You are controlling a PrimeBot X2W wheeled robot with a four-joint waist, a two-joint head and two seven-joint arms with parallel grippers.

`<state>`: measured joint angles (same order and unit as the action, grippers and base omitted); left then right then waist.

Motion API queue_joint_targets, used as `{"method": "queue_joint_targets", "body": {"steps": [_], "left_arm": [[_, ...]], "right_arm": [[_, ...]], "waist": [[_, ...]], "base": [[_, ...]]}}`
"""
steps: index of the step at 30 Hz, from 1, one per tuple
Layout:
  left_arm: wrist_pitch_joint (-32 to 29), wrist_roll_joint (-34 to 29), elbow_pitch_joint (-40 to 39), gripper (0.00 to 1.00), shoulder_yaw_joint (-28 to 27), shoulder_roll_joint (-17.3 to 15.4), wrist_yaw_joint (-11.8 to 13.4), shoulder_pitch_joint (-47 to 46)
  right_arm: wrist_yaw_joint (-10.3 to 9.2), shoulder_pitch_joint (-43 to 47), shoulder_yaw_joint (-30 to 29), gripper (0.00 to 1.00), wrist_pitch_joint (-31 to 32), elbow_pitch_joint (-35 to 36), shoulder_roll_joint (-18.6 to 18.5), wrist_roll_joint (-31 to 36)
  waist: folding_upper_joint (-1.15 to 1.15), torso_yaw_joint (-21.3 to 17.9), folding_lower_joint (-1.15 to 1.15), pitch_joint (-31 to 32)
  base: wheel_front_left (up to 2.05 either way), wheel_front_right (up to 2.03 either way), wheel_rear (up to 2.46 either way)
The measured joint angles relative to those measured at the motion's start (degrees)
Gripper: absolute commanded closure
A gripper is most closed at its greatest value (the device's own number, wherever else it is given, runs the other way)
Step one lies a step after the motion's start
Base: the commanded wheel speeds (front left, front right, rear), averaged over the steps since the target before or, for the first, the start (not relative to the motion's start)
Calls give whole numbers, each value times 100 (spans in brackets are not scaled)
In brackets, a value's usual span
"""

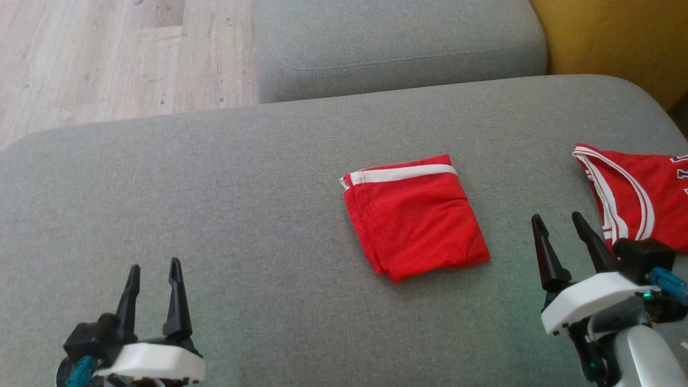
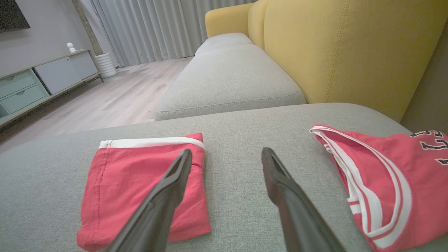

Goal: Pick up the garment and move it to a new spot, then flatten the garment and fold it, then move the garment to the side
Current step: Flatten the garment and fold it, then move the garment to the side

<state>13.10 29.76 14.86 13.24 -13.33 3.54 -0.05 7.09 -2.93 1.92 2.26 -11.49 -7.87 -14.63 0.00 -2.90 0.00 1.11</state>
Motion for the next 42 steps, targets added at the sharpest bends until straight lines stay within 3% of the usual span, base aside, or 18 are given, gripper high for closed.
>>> {"method": "queue_joint_targets", "body": {"steps": [7,12,14,20,28,29,30,31,32,38,42], "left_arm": [[-42,0,-163,0,0,-22,57,13],[-45,0,-345,0,4,-41,100,-3],[-57,0,-417,0,24,-45,100,-102],[-93,-15,-480,0,137,-51,98,-364],[-93,-58,-486,0,172,-49,97,-476],[-93,-58,-483,0,177,-49,97,-475],[-93,-58,-482,0,181,-48,97,-475],[-93,-58,-480,0,185,-48,97,-476],[-92,-58,-481,0,187,-47,97,-478],[-85,-57,-482,0,186,-48,97,-494],[-40,-58,-523,0,185,-51,99,-509]], "right_arm": [[0,-81,159,0,255,-33,8,-76],[0,-881,294,0,901,-220,20,-279],[0,-1471,389,0,1507,-641,21,-417],[0,-2044,321,0,2409,-1876,75,-431],[0,-2527,621,0,2558,-2894,216,-525],[0,-2601,699,18,2558,-2962,199,-546],[0,-2664,788,18,2559,-3014,188,-583],[0,-2716,902,84,2557,-3037,156,-637],[0,-2753,1044,100,2558,-3051,118,-667],[0,-3131,2030,100,2521,-2925,-361,-877],[0,-3622,2789,100,2566,-2388,-1084,-1035]], "waist": [[0,-2,0,-79],[0,44,0,-266],[0,115,1,-420],[0,340,1,-679],[0,525,1,-924],[0,527,1,-936],[0,521,1,-945],[0,510,0,-954],[0,493,0,-961],[0,258,0,-1001],[0,7,0,-1011]], "base": [[0,0,0],[0,0,0],[0,0,0],[0,0,0],[0,0,0],[0,0,0],[0,0,0],[0,0,0],[0,0,0],[0,0,0],[0,0,0]]}}
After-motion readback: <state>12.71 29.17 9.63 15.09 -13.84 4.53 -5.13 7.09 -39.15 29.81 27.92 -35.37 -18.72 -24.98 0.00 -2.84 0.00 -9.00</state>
